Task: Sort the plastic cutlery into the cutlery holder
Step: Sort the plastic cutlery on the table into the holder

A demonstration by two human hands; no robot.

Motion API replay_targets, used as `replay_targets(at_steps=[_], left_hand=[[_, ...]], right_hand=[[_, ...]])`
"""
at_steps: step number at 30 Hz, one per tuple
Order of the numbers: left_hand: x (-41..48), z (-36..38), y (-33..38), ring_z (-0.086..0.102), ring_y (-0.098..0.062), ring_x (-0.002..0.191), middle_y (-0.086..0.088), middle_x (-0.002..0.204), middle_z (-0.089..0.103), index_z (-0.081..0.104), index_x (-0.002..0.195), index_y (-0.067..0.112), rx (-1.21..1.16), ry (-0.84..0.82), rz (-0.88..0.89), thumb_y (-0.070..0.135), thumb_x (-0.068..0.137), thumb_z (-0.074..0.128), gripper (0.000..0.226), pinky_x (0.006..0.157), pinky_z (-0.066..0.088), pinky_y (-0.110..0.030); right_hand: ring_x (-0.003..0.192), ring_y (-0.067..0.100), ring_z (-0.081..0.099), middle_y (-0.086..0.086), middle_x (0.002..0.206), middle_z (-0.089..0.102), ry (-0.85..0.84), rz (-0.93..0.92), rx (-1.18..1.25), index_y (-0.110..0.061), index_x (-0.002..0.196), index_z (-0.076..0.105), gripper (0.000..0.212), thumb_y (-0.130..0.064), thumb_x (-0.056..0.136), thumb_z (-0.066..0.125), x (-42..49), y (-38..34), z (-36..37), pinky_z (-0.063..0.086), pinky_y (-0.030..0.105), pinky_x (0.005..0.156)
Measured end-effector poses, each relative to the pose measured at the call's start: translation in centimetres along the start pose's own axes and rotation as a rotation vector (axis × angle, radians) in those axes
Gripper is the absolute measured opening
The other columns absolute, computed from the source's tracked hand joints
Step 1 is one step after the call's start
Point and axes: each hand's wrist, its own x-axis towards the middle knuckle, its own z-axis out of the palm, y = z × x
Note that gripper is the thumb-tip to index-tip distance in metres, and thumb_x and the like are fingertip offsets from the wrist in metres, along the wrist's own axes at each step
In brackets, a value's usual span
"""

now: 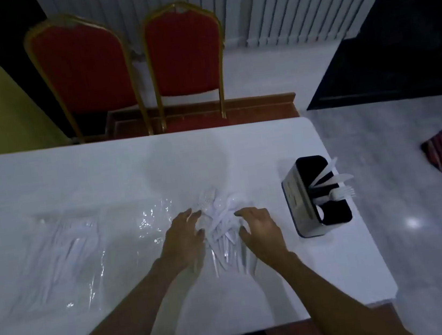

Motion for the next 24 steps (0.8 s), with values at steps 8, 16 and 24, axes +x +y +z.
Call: replay_targets(at_steps=[8, 16, 24], left_hand=[[0.9, 5.9, -3.6, -0.011, -0.03, 0.147, -0.006, 0.159, -0.015, 0.0, 0.15, 0.032, 0.29, -0.131, -0.029, 0.059, 0.09, 0.04, 0.077, 0.118, 0.005, -0.048], [1.0, 5.6, -5.0, 0.013, -0.033, 0.145, -0.012, 0.158, 0.013, 0.028, 0.147, 0.014, 0.003, 0.028, 0.011, 0.018, 0.093, 0.053, 0.06, 0.118, 0.019, -0.043], [0.1, 6.5, -4.3, 0.04, -0.022, 0.123, -0.008, 0.132, 0.045, 0.041, 0.138, 0.011, -0.206, 0.203, 0.002, 0.002, 0.09, 0.052, 0.05, 0.106, 0.035, -0.029]], right_hand=[[0.143, 0.037, 0.028, 0.015, 0.153, 0.035, -0.066, -0.098, -0.153, -0.03, 0.142, 0.04, 0.056, -0.045, 0.091, 0.057, -0.8, 0.8, 7.2, 0.027, 0.049, 0.112], [0.143, 0.037, 0.025, 0.016, 0.154, 0.034, -0.009, -0.151, -0.252, -0.007, 0.145, 0.039, 0.052, -0.023, 0.096, 0.043, 1.7, 4.6, 7.4, 0.031, 0.043, 0.113], [0.136, 0.038, 0.041, 0.02, 0.143, 0.048, 0.087, -0.119, -0.271, -0.005, 0.136, 0.049, 0.045, -0.013, 0.092, 0.052, 2.9, 4.0, 7.3, 0.037, 0.052, 0.109]])
